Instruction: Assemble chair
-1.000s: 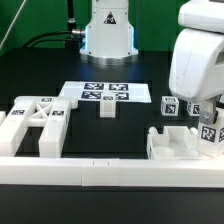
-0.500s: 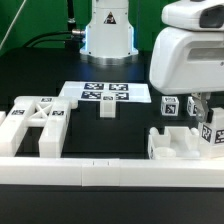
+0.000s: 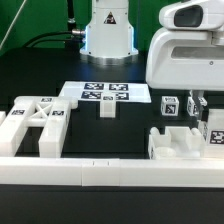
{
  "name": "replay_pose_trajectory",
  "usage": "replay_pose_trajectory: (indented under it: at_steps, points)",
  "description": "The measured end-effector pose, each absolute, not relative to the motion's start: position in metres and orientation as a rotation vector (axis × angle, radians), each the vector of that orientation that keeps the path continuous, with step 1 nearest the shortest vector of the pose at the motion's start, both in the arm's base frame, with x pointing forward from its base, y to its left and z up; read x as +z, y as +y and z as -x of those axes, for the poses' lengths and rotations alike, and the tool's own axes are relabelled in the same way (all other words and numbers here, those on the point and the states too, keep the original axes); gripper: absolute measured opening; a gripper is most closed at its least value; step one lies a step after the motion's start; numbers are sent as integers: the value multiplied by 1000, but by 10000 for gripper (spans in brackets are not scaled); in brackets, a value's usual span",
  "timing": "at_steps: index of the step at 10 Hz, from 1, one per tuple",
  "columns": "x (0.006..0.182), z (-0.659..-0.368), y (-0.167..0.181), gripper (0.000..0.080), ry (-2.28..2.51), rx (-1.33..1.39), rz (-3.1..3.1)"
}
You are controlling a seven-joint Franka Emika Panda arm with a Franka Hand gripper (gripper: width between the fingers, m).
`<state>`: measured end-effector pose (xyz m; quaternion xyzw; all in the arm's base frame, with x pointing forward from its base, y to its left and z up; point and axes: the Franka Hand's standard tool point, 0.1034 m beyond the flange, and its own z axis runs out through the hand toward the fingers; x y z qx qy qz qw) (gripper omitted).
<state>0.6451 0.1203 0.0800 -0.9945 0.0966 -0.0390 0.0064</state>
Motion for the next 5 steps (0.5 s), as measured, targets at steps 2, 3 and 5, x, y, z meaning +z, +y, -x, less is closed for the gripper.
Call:
replay_pose_trajectory:
  at_steps: [2, 3, 5]
  points:
    - [79, -645, 120, 289, 649, -140, 3026]
    - [79, -645, 120, 289, 826, -136, 2962]
    - [78, -644, 120, 289, 1171, -121, 2805]
